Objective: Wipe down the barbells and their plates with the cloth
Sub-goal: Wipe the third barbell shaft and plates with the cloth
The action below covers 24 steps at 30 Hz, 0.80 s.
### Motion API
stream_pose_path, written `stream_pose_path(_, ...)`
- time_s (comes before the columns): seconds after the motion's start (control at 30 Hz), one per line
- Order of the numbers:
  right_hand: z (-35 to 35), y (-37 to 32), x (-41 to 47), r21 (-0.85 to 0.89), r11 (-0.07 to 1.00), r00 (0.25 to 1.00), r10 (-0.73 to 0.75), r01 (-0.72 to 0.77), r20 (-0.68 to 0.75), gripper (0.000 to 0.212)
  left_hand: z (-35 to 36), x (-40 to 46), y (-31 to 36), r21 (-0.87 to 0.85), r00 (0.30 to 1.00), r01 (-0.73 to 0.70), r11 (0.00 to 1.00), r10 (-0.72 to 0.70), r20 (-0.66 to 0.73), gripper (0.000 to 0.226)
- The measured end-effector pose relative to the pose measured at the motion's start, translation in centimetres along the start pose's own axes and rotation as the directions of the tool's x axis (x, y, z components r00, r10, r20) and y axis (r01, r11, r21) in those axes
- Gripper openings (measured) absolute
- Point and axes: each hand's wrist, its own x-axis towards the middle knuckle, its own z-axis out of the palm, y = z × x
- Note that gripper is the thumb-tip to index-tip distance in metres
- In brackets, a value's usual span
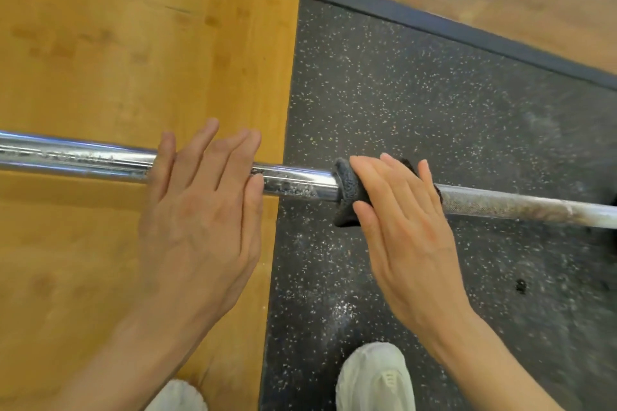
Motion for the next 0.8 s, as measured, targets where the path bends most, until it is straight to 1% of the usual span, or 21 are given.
stream_pose_path(0.1, 0.6, -1.9, 0.0, 0.015, 0.996, 0.995, 0.084, -0.084, -0.047, 0.043, -0.4, -0.4, 0.1, -0.013, 1.0, 0.018, 1.0, -0.018, 0.009, 0.045)
stream_pose_path(0.2, 0.8, -3.7, 1.1, 0.067, 0.99, 0.992, 0.122, -0.123, 0.024, 0.045, -0.5, -1.1, 0.3, -0.019, 0.999, 0.035, 0.999, -0.035, 0.037, 0.045)
stream_pose_path(0.27, 0.2, -3.7, 1.3, 0.042, 0.995, 0.992, 0.092, -0.096, 0.087, 0.046, -0.6, -1.5, 0.2, -0.026, 0.998, 0.032, 0.999, -0.031, 0.05, 0.045)
stream_pose_path(0.3, -0.2, -3.4, 0.9, 0.009, 0.997, 0.992, 0.082, -0.083, 0.093, 0.046, -0.7, -1.8, 0.2, -0.027, 0.998, 0.029, 0.999, -0.028, 0.053, 0.046)
stream_pose_path(0.37, -0.7, -3.0, -0.4, -0.026, 0.994, 0.993, 0.106, -0.104, 0.05, 0.044, -0.8, -2.4, 0.3, -0.027, 0.998, 0.025, 0.999, -0.023, 0.055, 0.046)
stream_pose_path(0.43, -0.4, -3.6, -1.4, 0.017, 0.989, 0.989, 0.15, -0.15, 0.0, 0.042, -0.8, -2.9, 0.2, -0.03, 0.999, 0.019, 0.999, -0.018, 0.05, 0.046)
stream_pose_path(0.53, 0.3, -4.9, -2.0, 0.087, 0.981, 0.985, 0.172, -0.174, 0.03, 0.043, -0.7, -3.9, 0.3, -0.019, 0.999, 0.008, 1.0, -0.007, 0.049, 0.046)
stream_pose_path(0.57, 0.2, -4.8, -1.8, 0.076, 0.986, 0.987, 0.147, -0.151, 0.058, 0.043, -0.7, -4.1, 0.4, -0.015, 0.999, 0.002, 1.0, -0.001, 0.037, 0.047)
stream_pose_path(0.63, -0.5, -3.6, -1.8, -0.011, 0.994, 0.985, 0.109, -0.108, 0.133, 0.046, -0.5, -4.8, 0.3, -0.001, 1.0, -0.006, 1.0, 0.006, 0.029, 0.047)
stream_pose_path(0.7, -1.3, -2.4, -2.2, -0.099, 0.986, 0.975, 0.148, -0.133, 0.168, 0.048, -0.3, -5.4, 0.2, -0.001, 1.0, -0.014, 1.0, 0.014, 0.017, 0.046)
stream_pose_path(0.77, -1.3, -2.5, -2.1, -0.096, 0.98, 0.968, 0.19, -0.176, 0.164, 0.044, -0.1, -6.0, 0.1, 0.002, 1.0, -0.018, 1.0, 0.018, 0.003, 0.046)
stream_pose_path(0.8, -1.0, -3.1, -1.8, -0.084, 0.983, 0.969, 0.177, -0.164, 0.173, 0.044, 0.0, -6.2, 0.1, 0.008, 1.0, -0.018, 1.0, 0.018, -0.001, 0.046)
